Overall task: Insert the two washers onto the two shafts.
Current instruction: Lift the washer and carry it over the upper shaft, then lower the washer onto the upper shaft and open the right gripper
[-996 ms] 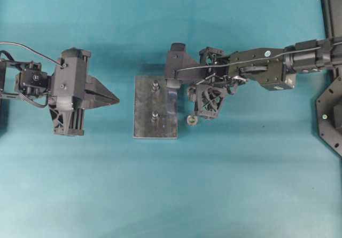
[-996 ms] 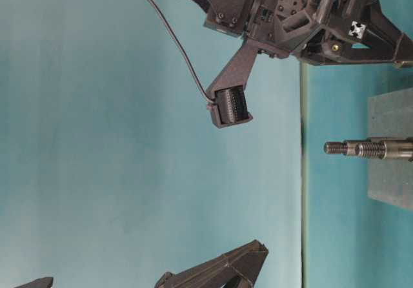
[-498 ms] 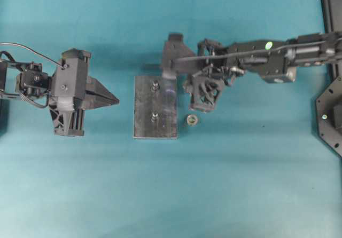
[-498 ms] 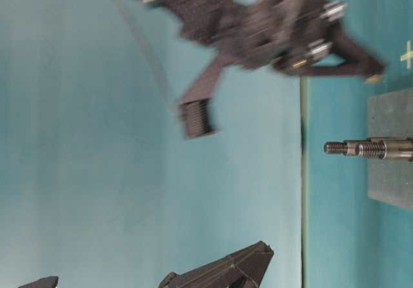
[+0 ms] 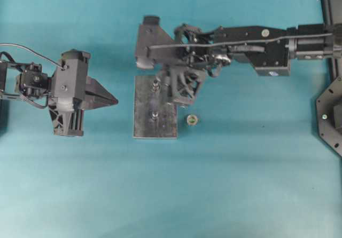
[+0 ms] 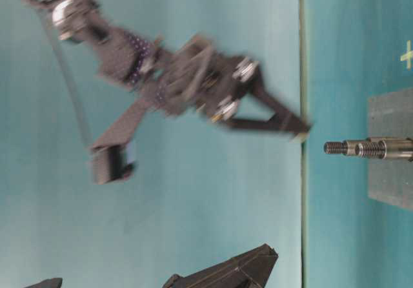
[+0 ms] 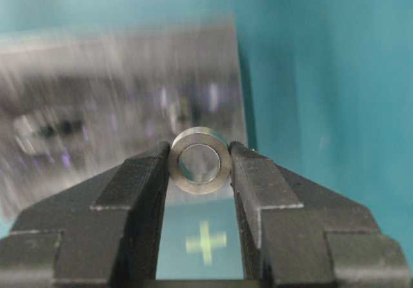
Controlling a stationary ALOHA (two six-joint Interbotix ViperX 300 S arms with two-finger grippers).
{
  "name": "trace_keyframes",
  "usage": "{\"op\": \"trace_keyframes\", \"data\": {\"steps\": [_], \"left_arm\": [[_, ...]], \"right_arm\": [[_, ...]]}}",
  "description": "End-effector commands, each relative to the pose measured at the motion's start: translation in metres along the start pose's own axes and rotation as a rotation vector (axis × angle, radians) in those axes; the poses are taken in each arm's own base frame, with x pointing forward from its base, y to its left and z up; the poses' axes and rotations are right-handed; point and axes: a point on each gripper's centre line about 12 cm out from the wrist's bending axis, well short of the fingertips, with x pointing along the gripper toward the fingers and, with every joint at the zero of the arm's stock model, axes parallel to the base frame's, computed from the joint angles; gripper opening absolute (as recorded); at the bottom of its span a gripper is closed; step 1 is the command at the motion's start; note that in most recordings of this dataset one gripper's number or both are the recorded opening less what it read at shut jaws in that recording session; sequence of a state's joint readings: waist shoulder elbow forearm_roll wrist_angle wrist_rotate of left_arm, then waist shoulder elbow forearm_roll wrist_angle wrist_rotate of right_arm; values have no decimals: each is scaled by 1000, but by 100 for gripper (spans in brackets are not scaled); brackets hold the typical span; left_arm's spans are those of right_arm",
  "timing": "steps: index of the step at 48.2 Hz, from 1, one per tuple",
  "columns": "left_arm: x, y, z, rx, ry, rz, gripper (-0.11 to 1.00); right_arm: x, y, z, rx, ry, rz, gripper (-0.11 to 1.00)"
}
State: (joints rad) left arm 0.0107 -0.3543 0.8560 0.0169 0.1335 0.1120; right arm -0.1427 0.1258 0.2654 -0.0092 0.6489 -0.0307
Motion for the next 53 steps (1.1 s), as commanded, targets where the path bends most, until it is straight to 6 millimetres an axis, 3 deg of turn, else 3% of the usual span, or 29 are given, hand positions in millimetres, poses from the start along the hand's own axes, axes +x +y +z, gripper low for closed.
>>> {"op": "trace_keyframes", "data": {"steps": [1,14,53], "left_arm": [[-2,0,7,2,-26,2,0],[-2,0,7,1,-31,3,0],[-2,0,6,4,-28,2,0]], "right_arm": [[-9,2,15,-13,-48,2,33],[1,10,19,-29,-27,12,33],[19,3,11,-13,40,6,33]]}}
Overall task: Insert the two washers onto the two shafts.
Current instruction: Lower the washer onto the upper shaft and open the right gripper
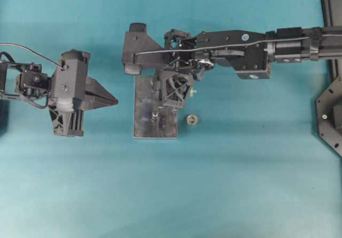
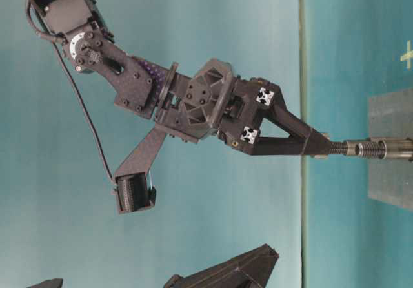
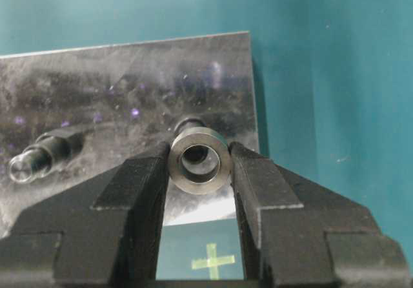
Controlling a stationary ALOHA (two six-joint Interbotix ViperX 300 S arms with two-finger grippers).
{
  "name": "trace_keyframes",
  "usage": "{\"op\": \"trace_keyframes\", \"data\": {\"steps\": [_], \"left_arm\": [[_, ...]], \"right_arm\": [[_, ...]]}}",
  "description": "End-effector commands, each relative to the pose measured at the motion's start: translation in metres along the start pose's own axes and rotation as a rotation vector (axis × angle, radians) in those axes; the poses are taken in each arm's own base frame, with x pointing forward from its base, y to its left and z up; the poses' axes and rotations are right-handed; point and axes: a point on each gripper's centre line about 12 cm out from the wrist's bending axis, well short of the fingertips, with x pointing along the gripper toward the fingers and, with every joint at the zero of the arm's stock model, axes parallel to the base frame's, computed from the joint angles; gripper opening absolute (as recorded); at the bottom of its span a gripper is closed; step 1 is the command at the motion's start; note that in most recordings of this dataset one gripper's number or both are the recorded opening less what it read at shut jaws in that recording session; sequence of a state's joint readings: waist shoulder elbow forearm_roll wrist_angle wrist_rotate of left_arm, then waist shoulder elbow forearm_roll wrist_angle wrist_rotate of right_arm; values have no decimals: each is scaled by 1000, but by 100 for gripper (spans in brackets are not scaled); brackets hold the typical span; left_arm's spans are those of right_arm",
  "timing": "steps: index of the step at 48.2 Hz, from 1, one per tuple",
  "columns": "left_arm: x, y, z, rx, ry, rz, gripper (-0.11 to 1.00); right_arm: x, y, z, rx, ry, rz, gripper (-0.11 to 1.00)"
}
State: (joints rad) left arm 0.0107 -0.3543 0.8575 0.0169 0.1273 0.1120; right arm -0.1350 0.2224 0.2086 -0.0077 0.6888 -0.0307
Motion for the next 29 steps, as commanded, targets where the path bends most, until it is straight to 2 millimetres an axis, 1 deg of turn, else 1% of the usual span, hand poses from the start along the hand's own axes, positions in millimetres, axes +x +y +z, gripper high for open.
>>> {"op": "trace_keyframes", "data": {"steps": [1,14,26,28,29], "left_arm": [[-2,0,7,4,-24,2,0],[-1,0,5,4,-18,1,0],[-1,0,5,4,-18,1,0],[-1,0,5,4,-18,1,0],[-1,0,5,4,-18,1,0]], "right_arm": [[-12,0,11,-7,-41,-2,33],[-8,0,9,-7,-12,-1,33],[-9,1,10,-3,-18,2,33],[-9,1,9,0,-14,2,36],[-8,1,9,2,-11,3,40]]}}
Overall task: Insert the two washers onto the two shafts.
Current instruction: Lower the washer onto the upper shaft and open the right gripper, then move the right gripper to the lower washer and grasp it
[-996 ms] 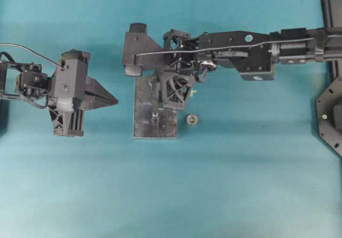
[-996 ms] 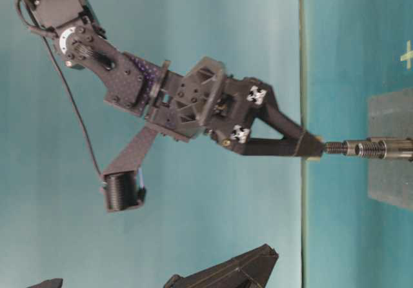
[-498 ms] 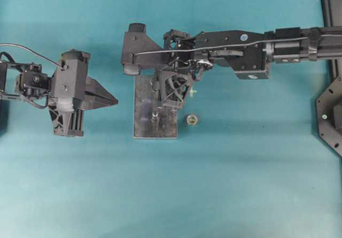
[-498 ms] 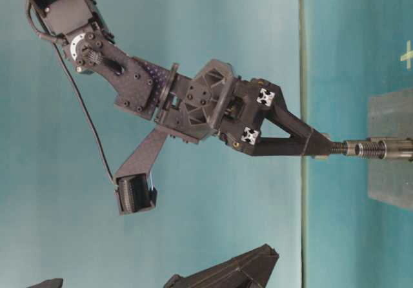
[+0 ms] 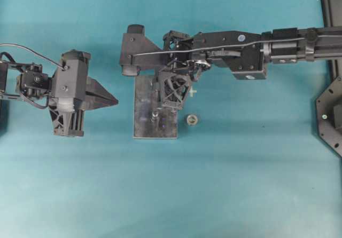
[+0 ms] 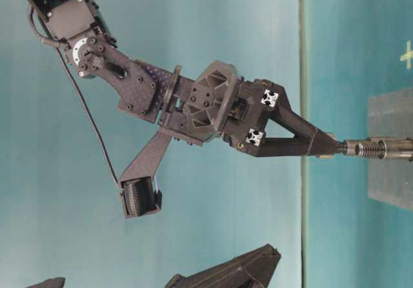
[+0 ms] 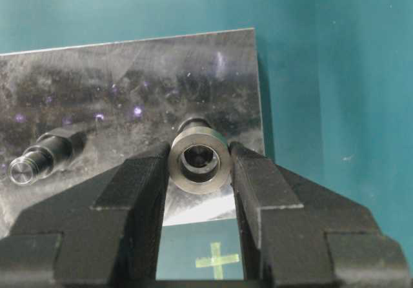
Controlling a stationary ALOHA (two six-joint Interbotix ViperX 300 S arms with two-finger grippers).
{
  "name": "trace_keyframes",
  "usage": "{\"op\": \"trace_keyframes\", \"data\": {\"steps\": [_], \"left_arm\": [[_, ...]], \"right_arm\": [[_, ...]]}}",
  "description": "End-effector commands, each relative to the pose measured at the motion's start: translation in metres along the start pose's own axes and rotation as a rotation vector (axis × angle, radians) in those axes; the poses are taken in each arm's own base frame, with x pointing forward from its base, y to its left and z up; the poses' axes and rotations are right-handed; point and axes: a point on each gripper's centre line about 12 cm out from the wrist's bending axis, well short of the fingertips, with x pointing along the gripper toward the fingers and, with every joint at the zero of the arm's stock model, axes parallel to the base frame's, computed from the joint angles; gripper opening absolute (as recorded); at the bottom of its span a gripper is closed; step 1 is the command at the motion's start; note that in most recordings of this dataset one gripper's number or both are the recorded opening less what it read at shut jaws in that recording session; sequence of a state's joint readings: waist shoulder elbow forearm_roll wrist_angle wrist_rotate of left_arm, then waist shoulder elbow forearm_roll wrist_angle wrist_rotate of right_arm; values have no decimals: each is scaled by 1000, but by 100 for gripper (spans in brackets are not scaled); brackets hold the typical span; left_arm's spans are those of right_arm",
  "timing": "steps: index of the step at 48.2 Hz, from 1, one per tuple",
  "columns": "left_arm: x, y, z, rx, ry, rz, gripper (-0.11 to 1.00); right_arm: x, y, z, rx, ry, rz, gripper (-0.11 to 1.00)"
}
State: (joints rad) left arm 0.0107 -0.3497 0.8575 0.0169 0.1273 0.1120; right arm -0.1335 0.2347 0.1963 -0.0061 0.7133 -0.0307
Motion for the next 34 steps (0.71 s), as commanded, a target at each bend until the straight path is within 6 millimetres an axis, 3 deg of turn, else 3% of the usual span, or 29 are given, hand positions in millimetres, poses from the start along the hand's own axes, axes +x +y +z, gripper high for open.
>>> {"op": "trace_keyframes", "data": {"steps": [1,6,9,22,34], "left_arm": [[-2,0,6,4,-23,2,0],[-2,0,6,4,-24,2,0],[-2,0,6,4,-23,2,0],[-2,0,6,4,-21,2,0],[-2,-1,6,5,-23,-2,0]], "right_arm": [[-11,-1,9,4,-35,0,46],[-11,-1,9,5,-35,0,75],[-11,-1,9,5,-37,0,84],[-13,-1,7,11,-25,1,79],[-29,9,-22,17,0,19,78]]}}
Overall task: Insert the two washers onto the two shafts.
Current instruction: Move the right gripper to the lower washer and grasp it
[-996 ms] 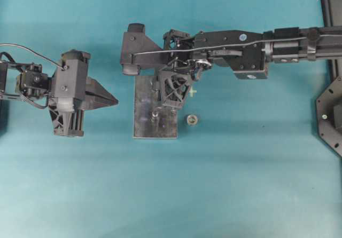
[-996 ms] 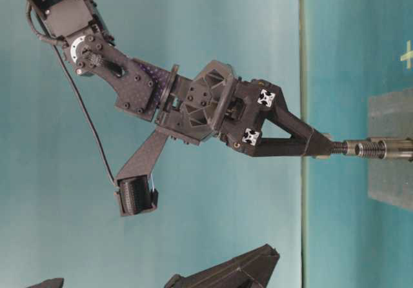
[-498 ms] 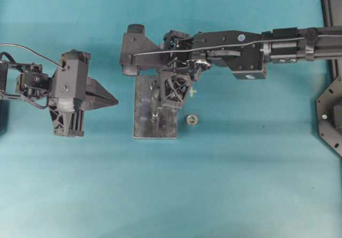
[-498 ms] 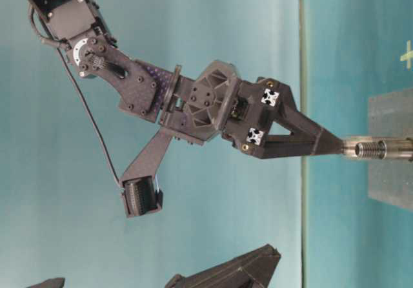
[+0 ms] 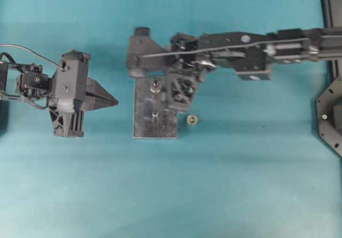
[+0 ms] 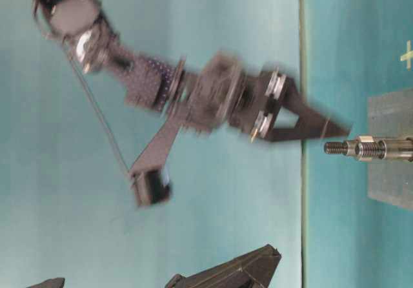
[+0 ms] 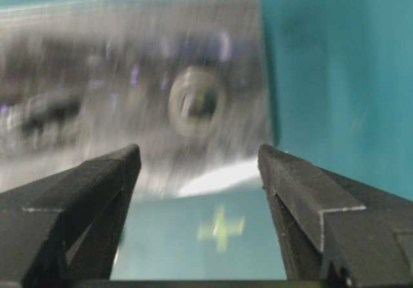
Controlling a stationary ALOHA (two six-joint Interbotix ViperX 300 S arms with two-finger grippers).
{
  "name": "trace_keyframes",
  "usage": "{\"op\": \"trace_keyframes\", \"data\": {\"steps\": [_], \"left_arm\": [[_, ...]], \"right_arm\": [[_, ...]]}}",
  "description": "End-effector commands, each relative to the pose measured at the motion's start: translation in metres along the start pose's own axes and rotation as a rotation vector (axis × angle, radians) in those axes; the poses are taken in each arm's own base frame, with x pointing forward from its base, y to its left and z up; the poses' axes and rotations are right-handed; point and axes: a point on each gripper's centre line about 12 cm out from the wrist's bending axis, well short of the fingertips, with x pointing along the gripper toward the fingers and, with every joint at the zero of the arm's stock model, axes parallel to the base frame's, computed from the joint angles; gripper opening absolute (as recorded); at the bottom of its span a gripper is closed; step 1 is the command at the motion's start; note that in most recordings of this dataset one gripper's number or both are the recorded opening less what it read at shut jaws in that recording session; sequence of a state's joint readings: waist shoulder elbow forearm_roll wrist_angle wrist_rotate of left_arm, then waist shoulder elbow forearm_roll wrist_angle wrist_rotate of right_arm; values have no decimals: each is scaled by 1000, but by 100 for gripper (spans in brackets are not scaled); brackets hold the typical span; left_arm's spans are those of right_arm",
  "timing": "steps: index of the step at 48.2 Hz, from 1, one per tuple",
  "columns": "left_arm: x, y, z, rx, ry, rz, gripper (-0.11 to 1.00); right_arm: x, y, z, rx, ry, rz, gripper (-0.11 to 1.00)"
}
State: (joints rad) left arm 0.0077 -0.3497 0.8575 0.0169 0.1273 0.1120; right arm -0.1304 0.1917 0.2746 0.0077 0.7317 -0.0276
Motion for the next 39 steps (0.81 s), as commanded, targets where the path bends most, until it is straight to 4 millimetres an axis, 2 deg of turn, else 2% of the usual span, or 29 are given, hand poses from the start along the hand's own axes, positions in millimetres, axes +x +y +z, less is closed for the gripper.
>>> {"op": "trace_keyframes", "data": {"steps": [1,8,19,33,39], "left_arm": [[-2,-1,6,3,-23,-1,0],[-2,0,6,5,-23,1,0],[-2,0,7,2,-28,1,0],[-2,0,8,0,-28,0,0],[-2,-1,8,0,-30,-1,0]], "right_arm": [[-27,8,-4,8,-52,9,78],[-32,21,-31,16,-33,22,77],[-14,57,-64,-42,-5,59,77],[18,60,-69,-30,12,47,76],[28,57,-69,-29,30,39,72]]}}
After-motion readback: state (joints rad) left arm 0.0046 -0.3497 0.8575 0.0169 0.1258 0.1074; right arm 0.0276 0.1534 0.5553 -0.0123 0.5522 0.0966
